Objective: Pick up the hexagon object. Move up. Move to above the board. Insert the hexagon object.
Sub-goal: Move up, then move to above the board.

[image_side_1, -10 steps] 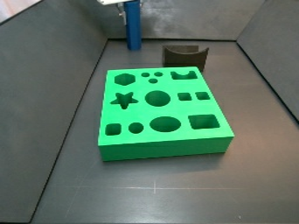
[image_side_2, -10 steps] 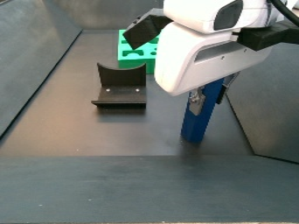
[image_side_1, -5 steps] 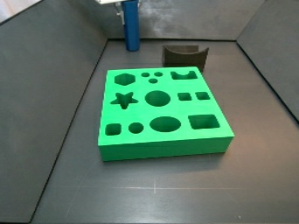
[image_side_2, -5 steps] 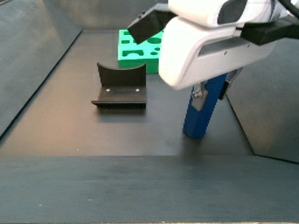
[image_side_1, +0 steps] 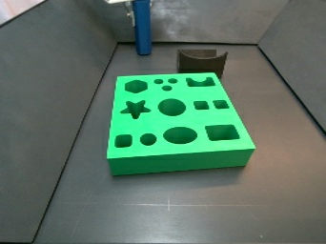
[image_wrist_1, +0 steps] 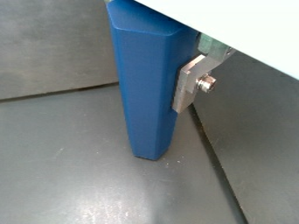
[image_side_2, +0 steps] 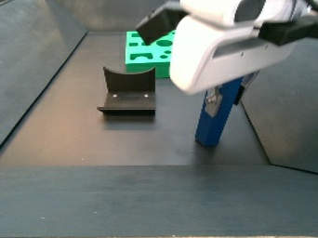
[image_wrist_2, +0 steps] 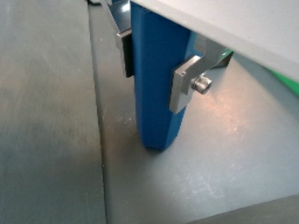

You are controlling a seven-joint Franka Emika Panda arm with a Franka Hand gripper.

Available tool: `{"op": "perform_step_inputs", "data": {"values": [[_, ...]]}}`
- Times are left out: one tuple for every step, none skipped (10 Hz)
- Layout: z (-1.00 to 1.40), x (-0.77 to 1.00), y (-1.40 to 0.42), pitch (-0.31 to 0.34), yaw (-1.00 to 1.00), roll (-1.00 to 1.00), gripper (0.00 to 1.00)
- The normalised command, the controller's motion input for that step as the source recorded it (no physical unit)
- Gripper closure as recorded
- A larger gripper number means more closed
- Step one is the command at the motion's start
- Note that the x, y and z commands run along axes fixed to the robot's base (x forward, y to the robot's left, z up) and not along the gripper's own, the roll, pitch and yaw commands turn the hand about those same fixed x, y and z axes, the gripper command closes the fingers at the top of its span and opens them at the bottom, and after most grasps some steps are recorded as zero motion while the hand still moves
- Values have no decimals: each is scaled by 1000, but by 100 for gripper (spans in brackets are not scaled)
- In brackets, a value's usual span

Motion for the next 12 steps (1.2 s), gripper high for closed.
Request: {"op": "perform_step_inputs", "data": {"values": [[736, -54, -32, 42, -9, 1, 100], [589, -38, -14, 72, -13, 37, 100], [471, -31, -9, 88, -4, 60, 100], [352, -26, -10, 97, 6, 80, 100], [236, -24, -9, 108, 16, 93, 100], [1000, -40, 136, 420, 267, -205, 100], [1000, -35, 142, 408, 242, -208, 100], [1000, -16, 121, 336, 149, -136, 100], [1000, -16, 104, 267, 96, -69, 100], [1000, -24, 88, 205, 59, -13, 100], [1000, -25, 74, 160, 37, 22, 100], [1000, -22, 63, 130, 23, 31, 100]]}}
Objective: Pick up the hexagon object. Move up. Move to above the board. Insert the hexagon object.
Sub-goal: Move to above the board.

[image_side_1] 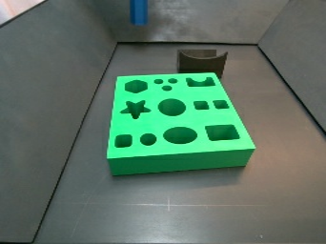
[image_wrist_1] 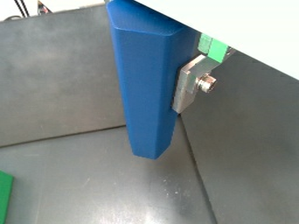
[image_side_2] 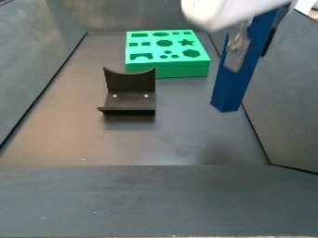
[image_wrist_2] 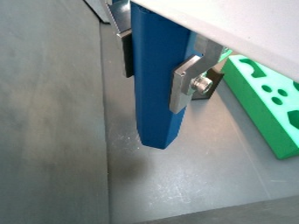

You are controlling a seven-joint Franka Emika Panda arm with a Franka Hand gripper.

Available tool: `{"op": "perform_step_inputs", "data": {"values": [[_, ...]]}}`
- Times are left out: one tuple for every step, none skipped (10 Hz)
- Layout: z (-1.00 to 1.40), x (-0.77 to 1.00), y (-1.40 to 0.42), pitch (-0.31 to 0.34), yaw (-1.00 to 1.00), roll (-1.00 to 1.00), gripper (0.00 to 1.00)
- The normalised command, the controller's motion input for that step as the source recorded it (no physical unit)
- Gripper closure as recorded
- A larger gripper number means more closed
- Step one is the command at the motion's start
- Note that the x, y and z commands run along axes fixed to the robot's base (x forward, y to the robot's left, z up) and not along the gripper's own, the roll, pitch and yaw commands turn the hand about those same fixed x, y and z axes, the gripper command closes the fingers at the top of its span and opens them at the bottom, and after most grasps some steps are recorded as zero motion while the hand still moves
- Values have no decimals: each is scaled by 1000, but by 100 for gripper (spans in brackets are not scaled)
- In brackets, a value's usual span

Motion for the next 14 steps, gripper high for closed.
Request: {"op": "perform_step_inputs", "data": {"values": [[1000, -18, 60, 116, 15, 28, 100], [955, -14, 45, 111, 12, 28, 100], [816, -6, 32, 107, 13, 27, 100], [628, -5, 20, 104, 14, 33, 100], [488, -8, 15, 103, 12, 38, 100], [347, -5, 11, 100, 12, 43, 100], [208, -1, 5, 97, 14, 42, 100], [152, 156, -1000, 45, -1000, 183, 100], [151, 156, -1000, 40, -1000, 190, 100], [155, 148, -1000, 22, -1000, 199, 100], [155, 144, -1000, 0, -1000, 171, 100], [153, 147, -1000, 3, -1000, 170, 100], [153, 148, -1000, 7, -1000, 167, 100], [157, 144, -1000, 6, -1000, 148, 100]]}}
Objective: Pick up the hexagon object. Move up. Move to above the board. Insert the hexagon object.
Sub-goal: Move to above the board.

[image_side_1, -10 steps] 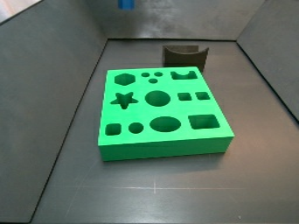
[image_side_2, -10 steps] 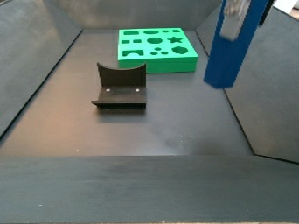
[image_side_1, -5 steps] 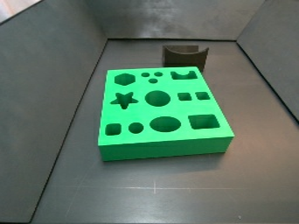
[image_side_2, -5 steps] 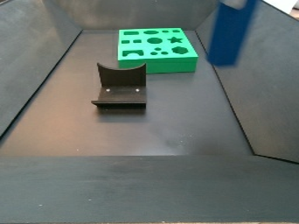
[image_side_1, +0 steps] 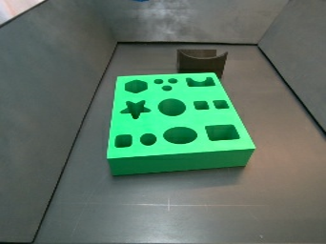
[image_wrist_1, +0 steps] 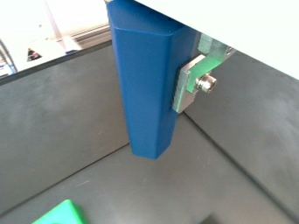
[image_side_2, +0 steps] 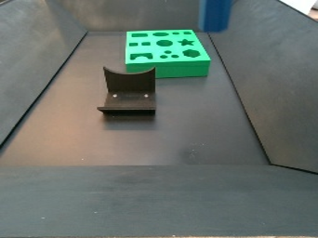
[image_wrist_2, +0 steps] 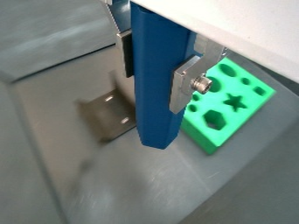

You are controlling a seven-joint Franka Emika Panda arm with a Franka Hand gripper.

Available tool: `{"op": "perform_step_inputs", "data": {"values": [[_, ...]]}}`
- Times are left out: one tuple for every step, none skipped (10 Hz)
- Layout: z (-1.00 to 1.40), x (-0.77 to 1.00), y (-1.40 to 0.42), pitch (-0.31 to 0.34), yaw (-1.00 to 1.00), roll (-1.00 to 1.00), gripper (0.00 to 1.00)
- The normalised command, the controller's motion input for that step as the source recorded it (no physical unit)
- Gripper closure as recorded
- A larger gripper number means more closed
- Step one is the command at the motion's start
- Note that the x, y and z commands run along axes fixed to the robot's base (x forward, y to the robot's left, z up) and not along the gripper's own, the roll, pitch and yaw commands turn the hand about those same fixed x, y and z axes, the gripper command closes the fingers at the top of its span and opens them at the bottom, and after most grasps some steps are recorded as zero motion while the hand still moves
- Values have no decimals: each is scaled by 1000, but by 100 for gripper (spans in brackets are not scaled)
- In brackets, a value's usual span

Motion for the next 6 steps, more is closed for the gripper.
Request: {"op": "perform_step_inputs", "data": {"values": [[162, 140, -1000, 11, -803, 88, 100], [162, 141, -1000, 25, -557, 48, 100], [164, 145, -1000, 38, -349, 11, 100], [171, 148, -1000, 61, -155, -21, 100], [172, 152, -1000, 76, -64, -19, 100], [173, 157, -1000, 88, -39, -7, 100]]}}
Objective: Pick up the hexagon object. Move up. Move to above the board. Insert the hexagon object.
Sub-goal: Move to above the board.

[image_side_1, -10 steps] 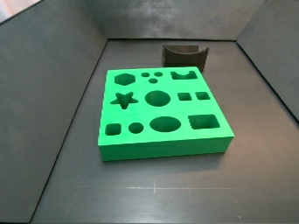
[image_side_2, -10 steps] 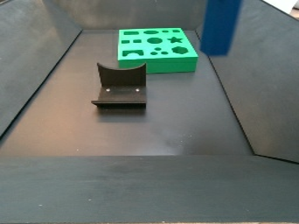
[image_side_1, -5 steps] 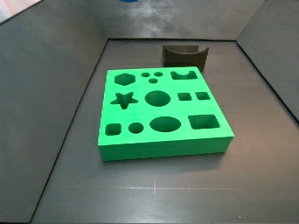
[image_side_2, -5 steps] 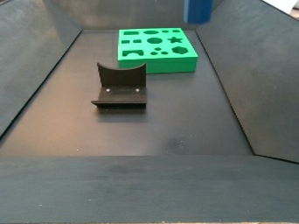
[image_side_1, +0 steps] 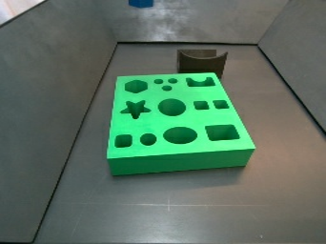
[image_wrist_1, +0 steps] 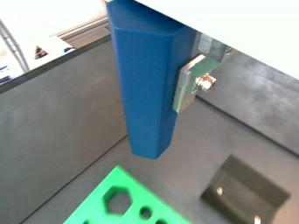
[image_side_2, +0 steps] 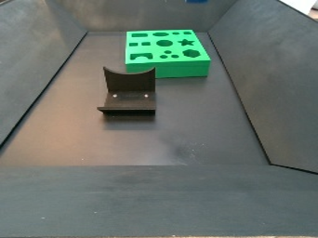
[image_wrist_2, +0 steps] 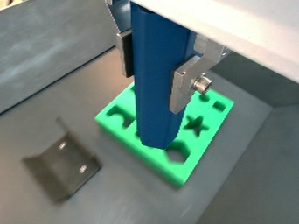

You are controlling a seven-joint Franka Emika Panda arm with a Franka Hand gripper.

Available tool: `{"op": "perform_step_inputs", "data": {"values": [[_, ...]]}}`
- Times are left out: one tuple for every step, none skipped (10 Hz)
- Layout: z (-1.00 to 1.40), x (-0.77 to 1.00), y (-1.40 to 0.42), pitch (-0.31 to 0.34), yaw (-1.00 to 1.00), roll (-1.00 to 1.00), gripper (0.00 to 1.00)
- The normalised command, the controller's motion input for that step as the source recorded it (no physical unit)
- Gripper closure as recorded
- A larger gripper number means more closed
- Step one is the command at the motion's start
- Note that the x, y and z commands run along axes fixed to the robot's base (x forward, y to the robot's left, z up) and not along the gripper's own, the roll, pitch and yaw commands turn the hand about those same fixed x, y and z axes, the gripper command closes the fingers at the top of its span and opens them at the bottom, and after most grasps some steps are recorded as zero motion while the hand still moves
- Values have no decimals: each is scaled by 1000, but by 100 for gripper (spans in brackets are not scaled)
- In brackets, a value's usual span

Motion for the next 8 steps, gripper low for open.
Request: {"op": "perform_step_inputs", "data": {"values": [[178, 170, -1000, 113, -24, -24, 100], [180, 179, -1000, 127, -9, -1, 100], [183, 200, -1000, 139, 5, 2, 100], [183, 211, -1000, 138, 4, -11, 100], [191, 232, -1000, 129, 5, 13, 100], [195, 244, -980, 126, 10, 13, 100], [122, 180, -581, 126, 5, 18, 100], [79, 134, -347, 111, 9, 24, 100]]}}
